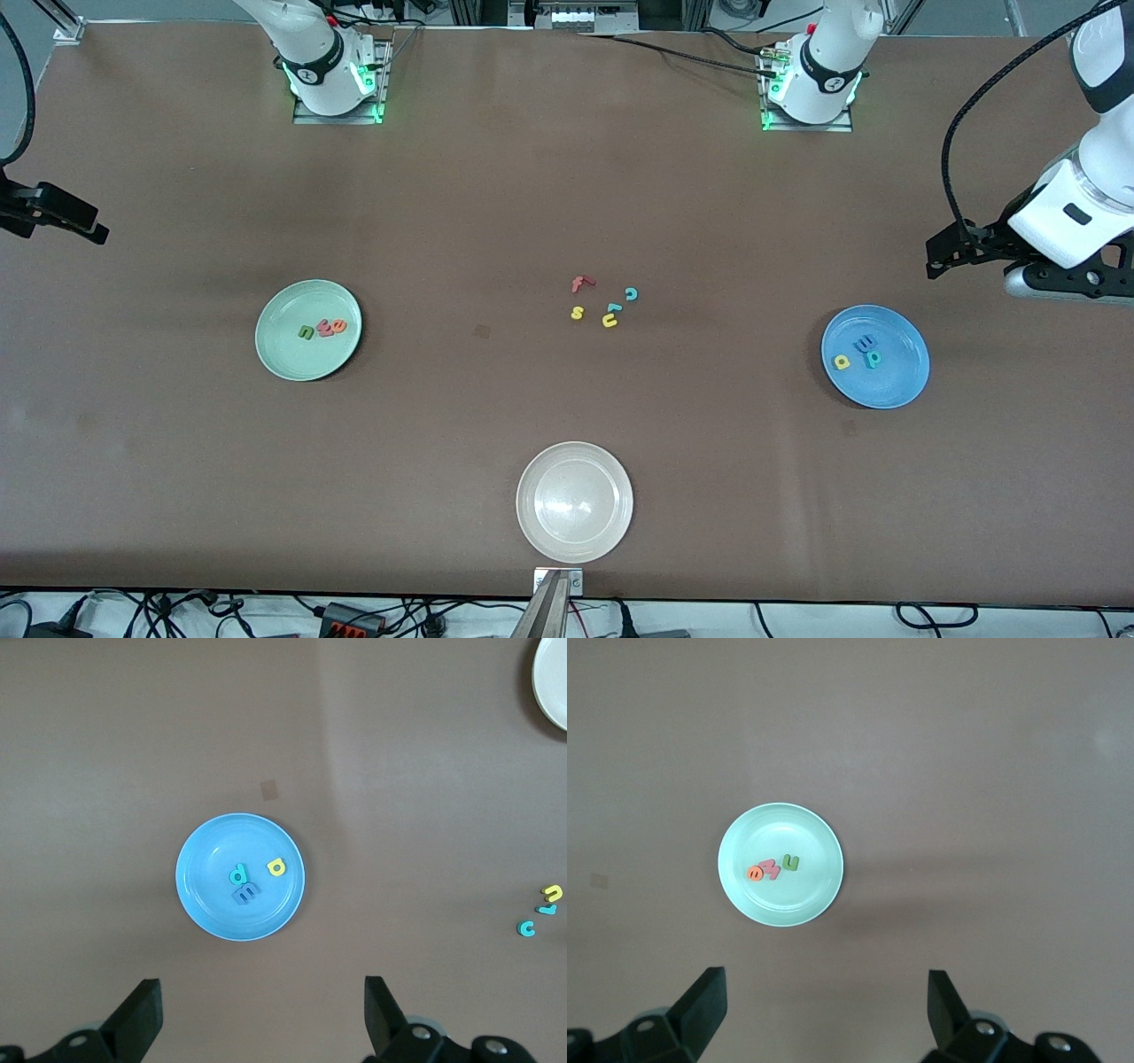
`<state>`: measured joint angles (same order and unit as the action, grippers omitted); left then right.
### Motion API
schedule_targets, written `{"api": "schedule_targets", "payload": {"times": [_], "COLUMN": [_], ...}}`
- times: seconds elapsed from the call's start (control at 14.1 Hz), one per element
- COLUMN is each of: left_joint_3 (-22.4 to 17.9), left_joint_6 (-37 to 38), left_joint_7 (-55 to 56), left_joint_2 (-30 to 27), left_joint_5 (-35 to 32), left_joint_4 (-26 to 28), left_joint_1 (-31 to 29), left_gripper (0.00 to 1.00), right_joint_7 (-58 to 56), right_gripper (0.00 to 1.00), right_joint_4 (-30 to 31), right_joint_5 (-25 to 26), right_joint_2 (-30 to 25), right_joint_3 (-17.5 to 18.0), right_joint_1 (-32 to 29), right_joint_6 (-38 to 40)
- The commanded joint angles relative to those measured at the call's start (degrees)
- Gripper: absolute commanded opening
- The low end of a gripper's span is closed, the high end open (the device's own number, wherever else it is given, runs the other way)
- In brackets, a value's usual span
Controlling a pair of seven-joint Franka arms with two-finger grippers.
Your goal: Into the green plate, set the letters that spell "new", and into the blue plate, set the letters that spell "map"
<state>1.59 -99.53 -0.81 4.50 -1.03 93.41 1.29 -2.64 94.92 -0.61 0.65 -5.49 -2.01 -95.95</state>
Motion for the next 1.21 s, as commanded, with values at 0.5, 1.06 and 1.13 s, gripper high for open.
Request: {"api": "schedule_targets", "payload": {"times": [0.5,1.06,1.13], "left_joint_3": [0.1,1.6,1.6], "left_joint_6": [1.4,1.4,1.4], "left_joint_7": [-1.6,-0.9,-0.9], "left_joint_2": [0.2,0.0,0.0], "left_joint_5": [0.5,0.6,0.6], "left_joint_4": [-1.5,-1.6,-1.6], "left_joint_1": [0.2,0.0,0.0], "left_gripper": [1.0,1.0,1.0], "right_joint_7": [0.5,0.5,0.5], "right_gripper": [1.0,1.0,1.0], "right_joint_4": [3.3,3.2,3.1], "right_joint_5": [2.0,3.2,3.2], "right_joint_2": [-1.4,-0.9,-0.9], "right_joint_3": [1.4,1.4,1.4], "right_joint_1": [0.3,-0.1,-0.2], "right_joint_6": [-1.4,-2.2,-2.1]}}
